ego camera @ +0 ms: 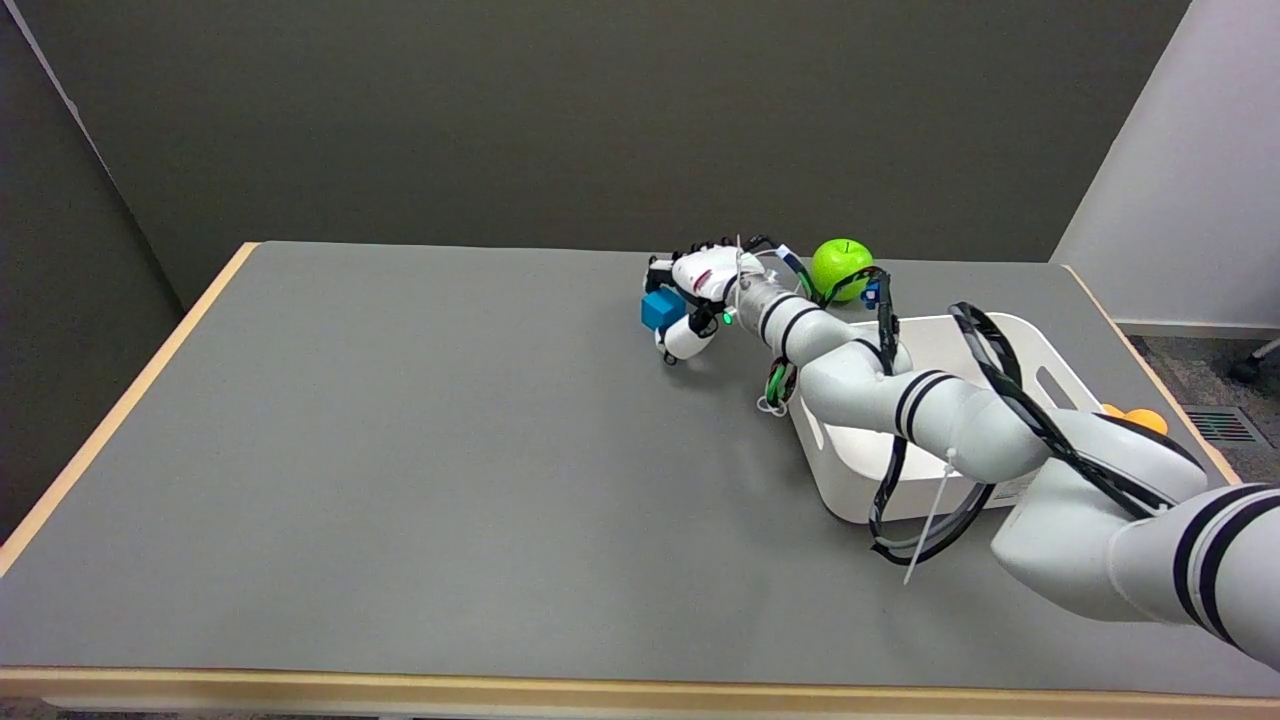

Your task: Pick up the blue cube.

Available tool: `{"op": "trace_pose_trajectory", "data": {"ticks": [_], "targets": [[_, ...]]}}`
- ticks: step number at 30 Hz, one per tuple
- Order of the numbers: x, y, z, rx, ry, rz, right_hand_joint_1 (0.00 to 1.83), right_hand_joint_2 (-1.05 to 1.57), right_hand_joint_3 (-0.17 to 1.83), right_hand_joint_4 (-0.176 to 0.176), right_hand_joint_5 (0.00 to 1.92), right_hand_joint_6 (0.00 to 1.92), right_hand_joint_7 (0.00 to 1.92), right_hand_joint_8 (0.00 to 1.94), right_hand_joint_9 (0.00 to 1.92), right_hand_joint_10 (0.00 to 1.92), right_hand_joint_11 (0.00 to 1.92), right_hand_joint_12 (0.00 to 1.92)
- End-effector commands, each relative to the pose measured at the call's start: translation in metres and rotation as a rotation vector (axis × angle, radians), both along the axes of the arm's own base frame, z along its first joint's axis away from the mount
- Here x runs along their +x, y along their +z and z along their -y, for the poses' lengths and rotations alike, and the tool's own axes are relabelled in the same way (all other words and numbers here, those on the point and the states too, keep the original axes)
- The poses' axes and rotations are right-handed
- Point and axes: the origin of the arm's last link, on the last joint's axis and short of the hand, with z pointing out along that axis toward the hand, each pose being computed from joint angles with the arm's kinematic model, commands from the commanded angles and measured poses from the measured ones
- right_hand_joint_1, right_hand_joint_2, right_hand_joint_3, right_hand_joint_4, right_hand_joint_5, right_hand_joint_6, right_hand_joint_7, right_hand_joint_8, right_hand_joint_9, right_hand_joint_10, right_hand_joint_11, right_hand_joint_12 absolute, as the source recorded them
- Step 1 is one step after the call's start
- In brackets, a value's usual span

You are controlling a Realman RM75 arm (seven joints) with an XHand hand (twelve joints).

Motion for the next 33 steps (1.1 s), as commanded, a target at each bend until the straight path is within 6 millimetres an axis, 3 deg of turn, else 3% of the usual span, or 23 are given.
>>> {"op": "trace_pose_trajectory", "data": {"ticks": [1,8,10,11,19,25,27,28,31,33], "targets": [[-0.002,-0.003,-0.001,0.009,0.003,-0.001,0.70,0.79,0.97,0.119,0.28,0.87,0.37,0.42,0.38,0.82,0.16,1.25],[-0.001,-0.003,-0.001,0.011,0.006,-0.011,0.80,0.87,0.88,0.120,0.32,1.08,0.46,0.50,0.40,0.86,0.14,1.24],[-0.002,-0.003,-0.001,0.011,0.006,-0.011,0.72,1.23,0.32,0.170,0.46,1.66,0.49,0.62,0.42,0.91,0.14,1.26],[-0.002,-0.003,-0.001,0.010,0.005,-0.012,0.71,1.28,0.26,0.176,0.48,1.72,0.51,0.66,0.43,0.92,0.15,1.26],[-0.002,-0.003,-0.001,0.010,0.005,-0.011,0.75,1.23,0.30,0.175,0.53,1.69,0.57,0.90,0.53,1.05,0.17,1.28],[-0.002,-0.002,-0.001,0.009,0.005,-0.012,0.76,1.23,0.30,0.176,0.53,1.68,0.60,0.98,0.56,1.08,0.18,1.28],[0.000,-0.003,-0.001,0.010,0.012,-0.009,1.05,1.26,0.19,-0.004,0.53,1.76,0.64,1.40,0.56,1.11,0.17,1.32],[0.002,-0.004,0.000,0.013,0.024,-0.004,1.08,1.26,0.18,-0.025,0.53,1.77,0.65,1.44,0.56,1.11,0.17,1.32],[0.015,-0.007,0.001,0.029,0.075,0.010,1.09,1.24,0.19,-0.018,0.54,1.74,0.67,1.42,0.59,1.13,0.17,1.31],[0.035,-0.007,0.002,0.045,0.146,0.030,1.09,1.24,0.18,-0.019,0.54,1.72,0.69,1.42,0.61,1.15,0.19,1.31]]}}
